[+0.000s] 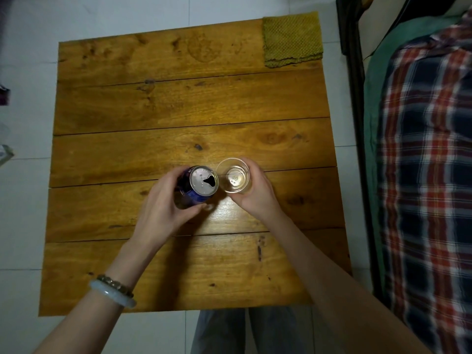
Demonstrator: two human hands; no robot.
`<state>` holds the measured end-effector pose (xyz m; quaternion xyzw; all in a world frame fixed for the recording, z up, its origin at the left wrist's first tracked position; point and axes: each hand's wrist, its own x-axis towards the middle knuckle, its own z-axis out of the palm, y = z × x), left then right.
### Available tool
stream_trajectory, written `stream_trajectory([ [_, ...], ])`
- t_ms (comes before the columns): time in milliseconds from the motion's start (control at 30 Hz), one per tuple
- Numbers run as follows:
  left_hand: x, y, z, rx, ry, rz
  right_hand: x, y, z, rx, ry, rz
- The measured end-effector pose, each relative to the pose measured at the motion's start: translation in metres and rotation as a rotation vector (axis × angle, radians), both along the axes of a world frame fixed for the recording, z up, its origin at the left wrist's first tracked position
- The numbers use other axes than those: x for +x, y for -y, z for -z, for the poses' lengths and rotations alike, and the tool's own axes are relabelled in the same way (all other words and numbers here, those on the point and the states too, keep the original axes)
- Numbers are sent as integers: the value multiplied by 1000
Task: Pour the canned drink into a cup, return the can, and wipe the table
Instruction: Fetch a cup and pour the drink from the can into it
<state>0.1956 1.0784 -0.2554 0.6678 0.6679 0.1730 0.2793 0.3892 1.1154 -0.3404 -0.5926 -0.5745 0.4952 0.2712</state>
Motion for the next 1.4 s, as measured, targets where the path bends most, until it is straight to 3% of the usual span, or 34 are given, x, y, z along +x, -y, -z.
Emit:
stream_trajectory([
  [500,-5,-5,5,29,-159,37,-10,5,0,12,-58,-1],
  [1400,-10,-7,8,28,-286,76,-11,3,-2,-16,-59,-4],
])
